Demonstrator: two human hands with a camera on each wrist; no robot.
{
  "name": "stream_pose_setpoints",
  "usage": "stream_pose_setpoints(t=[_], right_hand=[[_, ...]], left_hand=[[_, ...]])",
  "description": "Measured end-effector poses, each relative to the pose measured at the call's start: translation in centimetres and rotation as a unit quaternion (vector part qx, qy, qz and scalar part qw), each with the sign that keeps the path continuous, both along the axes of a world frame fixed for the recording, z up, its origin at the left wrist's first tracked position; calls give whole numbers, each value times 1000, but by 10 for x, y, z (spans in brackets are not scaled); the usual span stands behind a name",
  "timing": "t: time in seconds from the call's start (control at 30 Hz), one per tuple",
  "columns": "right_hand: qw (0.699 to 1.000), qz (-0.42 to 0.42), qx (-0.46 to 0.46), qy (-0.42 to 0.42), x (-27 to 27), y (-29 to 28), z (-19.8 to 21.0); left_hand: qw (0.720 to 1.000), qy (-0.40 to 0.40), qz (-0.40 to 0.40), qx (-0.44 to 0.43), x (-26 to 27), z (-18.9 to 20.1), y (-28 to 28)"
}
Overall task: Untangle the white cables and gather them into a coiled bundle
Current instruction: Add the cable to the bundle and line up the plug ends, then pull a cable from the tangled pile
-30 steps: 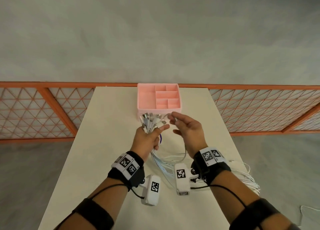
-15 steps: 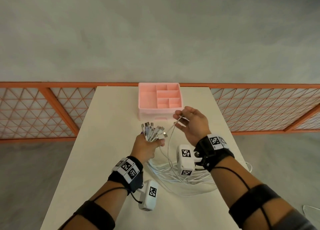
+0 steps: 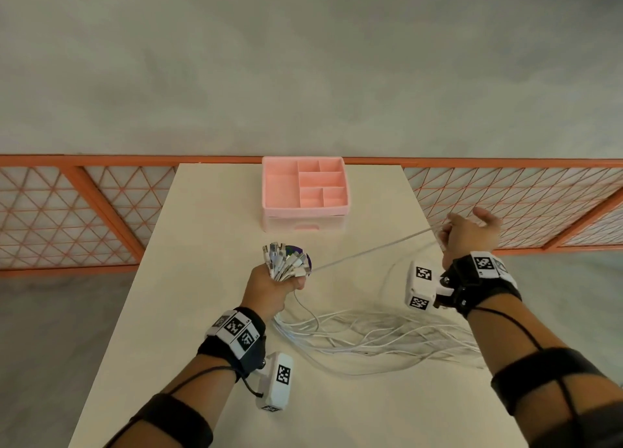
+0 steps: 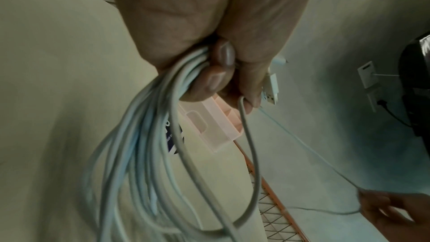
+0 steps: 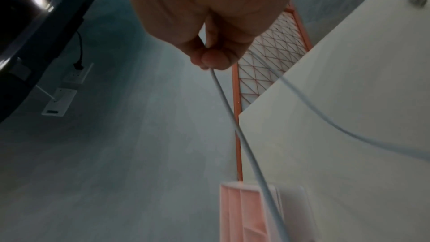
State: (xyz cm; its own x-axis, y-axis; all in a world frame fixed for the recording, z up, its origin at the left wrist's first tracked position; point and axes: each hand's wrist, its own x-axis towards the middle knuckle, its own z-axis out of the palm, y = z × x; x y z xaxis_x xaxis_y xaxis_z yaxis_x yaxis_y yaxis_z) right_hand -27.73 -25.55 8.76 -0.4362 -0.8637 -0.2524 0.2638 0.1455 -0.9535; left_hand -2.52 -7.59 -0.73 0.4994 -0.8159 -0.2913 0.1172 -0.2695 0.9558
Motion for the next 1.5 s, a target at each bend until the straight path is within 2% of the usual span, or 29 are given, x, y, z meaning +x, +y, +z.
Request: stream_pose_setpoints(t=[0.1, 0.27, 0.37, 0.47, 0.53, 0.57, 0.67, 0.73, 0.77, 0.8, 0.87, 0.93, 1.0, 1.07, 1.1, 1.2, 1.23, 1.27, 1.33, 1.37, 1.43, 1.5], right_hand=[[999, -50, 1, 18, -28, -14, 11], [995, -60, 40, 75, -73, -30, 13], [990, -6, 97, 99, -111, -25, -18], [963, 76, 230, 117, -137, -11, -58], [930, 122, 302, 173, -129, 2, -75], [927, 134, 305, 172, -121, 10, -79], [895, 209, 264, 293, -70, 26, -73], [900, 254, 168, 312, -34, 29, -60], [889, 311, 93, 322, -11, 34, -48], [864, 385, 5, 325, 13, 47, -33], [785, 529, -108, 303, 56, 75, -5], [713, 598, -154, 332, 89, 95, 0], [661, 580, -195, 434, 112, 105, -14], [641, 518, -212, 526, 121, 109, -28], [621, 490, -219, 571, 120, 109, -33], [529, 460, -195, 686, 105, 106, -53], [516, 470, -174, 695, 96, 103, -60], [518, 491, -153, 684, 86, 100, -68], [544, 534, -82, 642, 59, 93, -87], [545, 542, -41, 639, 42, 90, -97], [531, 528, 15, 663, 3, 85, -109], [539, 498, 45, 678, -33, 77, -114]], left_hand=[[999, 27, 16, 21, 5, -6, 3], [999, 51, -14, 9, 2, 4, 4], [996, 88, 21, -23, 1, 17, -2], [985, 143, 72, -63, 6, 30, -11], [976, 174, 85, -97, 7, 42, -16], [973, 183, 87, -112, 6, 49, -19], [964, 198, 91, -149, 3, 68, -28], [962, 199, 96, -158, -1, 81, -36], [963, 194, 93, -159, -4, 87, -39], [965, 187, 85, -160, -7, 94, -42], [967, 179, 60, -169, -14, 109, -45], [962, 190, 45, -190, -17, 121, -47], [959, 192, 49, -202, -15, 130, -49], [960, 180, 63, -204, -10, 131, -47], [958, 179, 73, -213, -7, 130, -45], [946, 199, 128, -222, 5, 124, -39], [940, 215, 143, -224, 10, 124, -37], [933, 229, 158, -227, 15, 123, -37], [923, 245, 186, -230, 27, 123, -37], [920, 249, 198, -229, 32, 124, -37], [917, 256, 212, -222, 41, 123, -37], [916, 261, 223, -209, 44, 121, -35]])
